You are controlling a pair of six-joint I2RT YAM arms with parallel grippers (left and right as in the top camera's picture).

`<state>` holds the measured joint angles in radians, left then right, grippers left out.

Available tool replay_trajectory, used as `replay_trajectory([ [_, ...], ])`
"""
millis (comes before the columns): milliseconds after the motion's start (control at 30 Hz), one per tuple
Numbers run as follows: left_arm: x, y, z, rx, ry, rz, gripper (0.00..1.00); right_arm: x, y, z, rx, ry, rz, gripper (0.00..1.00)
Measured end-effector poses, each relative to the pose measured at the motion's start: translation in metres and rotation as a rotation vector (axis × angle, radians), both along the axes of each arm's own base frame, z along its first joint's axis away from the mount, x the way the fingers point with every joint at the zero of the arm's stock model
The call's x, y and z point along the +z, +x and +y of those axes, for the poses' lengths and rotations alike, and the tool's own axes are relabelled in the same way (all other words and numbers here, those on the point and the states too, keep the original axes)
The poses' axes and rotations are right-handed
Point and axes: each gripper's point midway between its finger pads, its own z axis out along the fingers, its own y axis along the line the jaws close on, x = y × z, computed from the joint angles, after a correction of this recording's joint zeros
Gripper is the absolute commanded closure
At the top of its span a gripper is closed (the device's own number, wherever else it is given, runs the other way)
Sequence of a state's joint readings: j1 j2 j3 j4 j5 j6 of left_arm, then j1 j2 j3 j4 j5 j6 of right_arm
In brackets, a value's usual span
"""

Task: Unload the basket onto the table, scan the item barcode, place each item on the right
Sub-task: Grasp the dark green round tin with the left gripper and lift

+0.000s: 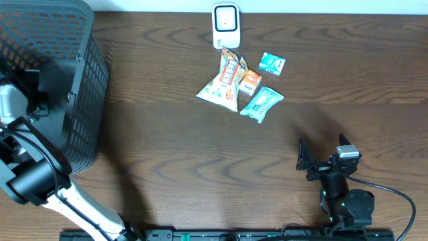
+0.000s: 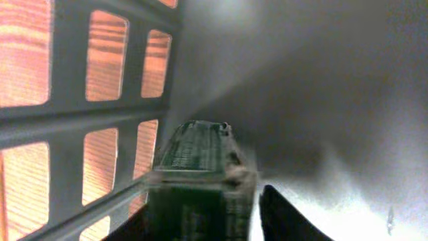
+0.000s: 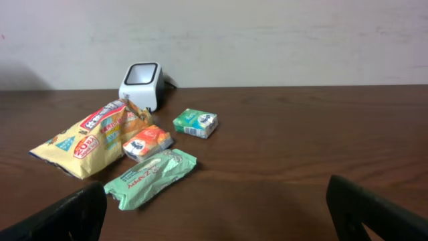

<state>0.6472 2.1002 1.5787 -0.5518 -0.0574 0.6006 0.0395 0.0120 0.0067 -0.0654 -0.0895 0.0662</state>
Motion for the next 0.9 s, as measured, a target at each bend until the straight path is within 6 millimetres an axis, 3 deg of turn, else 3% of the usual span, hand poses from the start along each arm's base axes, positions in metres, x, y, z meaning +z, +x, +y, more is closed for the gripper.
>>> replay_trajectory([
  [67,0.000,0.000,0.000,0.016,-0.004,-0.007,0.77,0.000,0.000,0.000,0.000,0.000,0.000,0.01],
  [133,0.000,0.000,0.000,0.039,-0.010,-0.015,0.80,0.000,0.000,0.000,0.000,0.000,0.000,0.01],
  [300,0.005,0.000,0.000,0.081,-0.018,-0.036,0.81,0.000,0.000,0.000,0.000,0.000,0.000,0.01],
  [400,0.024,0.002,0.001,0.114,-0.009,-0.086,0.81,0.000,0.000,0.000,0.000,0.000,0.000,0.01],
  [567,0.087,0.015,-0.010,0.114,-0.018,-0.264,0.80,0.000,0.000,0.000,0.000,0.000,0.000,0.01],
  [767,0.198,0.026,-0.039,0.093,-0.064,-0.594,0.80,0.000,0.000,0.000,0.000,0.000,0.000,0.01],
  [900,0.278,0.031,-0.073,0.049,-0.156,-0.855,0.80,0.000,0.000,0.000,0.000,0.000,-0.001,0.01],
])
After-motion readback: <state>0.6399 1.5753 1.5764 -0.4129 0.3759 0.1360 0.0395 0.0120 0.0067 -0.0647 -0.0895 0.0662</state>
